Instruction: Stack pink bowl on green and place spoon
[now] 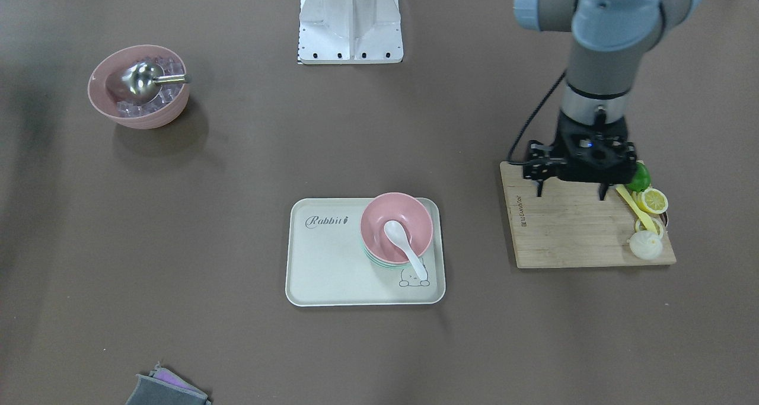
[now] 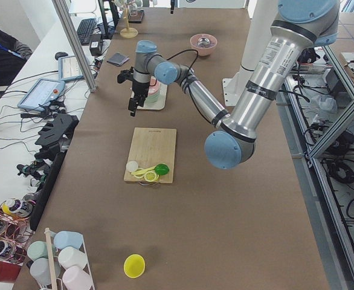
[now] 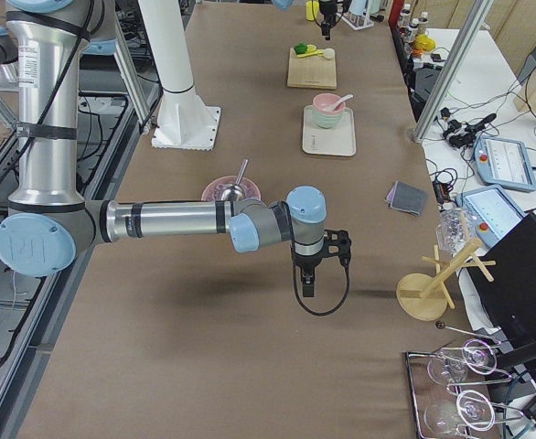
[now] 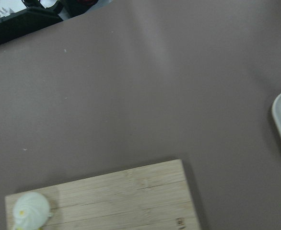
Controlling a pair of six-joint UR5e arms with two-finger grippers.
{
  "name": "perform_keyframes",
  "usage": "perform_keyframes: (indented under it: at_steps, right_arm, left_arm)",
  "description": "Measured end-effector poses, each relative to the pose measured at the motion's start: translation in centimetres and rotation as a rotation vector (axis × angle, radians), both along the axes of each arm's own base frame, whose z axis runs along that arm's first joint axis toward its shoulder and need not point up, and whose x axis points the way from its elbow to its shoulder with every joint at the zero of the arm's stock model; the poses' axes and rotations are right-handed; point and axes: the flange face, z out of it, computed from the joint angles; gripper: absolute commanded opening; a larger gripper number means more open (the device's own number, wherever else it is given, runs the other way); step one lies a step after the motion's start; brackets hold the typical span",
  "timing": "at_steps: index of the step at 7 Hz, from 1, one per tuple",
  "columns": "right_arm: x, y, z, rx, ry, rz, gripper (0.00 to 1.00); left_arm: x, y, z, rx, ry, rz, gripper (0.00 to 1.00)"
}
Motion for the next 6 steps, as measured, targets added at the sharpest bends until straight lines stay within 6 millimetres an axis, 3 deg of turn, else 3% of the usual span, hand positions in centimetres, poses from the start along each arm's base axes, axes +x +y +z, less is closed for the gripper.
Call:
perform_keyframes:
  at_steps: [3,4,5,6]
  right_arm:
    - [2.6,0.7,0.4,-0.002,-0.018,-0.011,1.00]
    - [3.8,0.9,0.6,-0.009,-0.020,-0.032,1.00]
    - [5.2,1.3,0.9,-0.010,-0.015,-0.063,1.00]
    - [6.4,1.8,1.3,-0.002,-0.006,-0.097,1.00]
  left_arm:
    - [-16.7,-0.2,13.3,-0.027,0.012,0.164,0.98]
    - [-21.1,-0.2,17.8,-0.055,0.045,0.189,0.98]
    - [-24.3,0.1,22.0,-0.091,0.078,0.190,0.98]
    - [-25.9,1.0,25.0,-0.113,0.095,0.183,0.98]
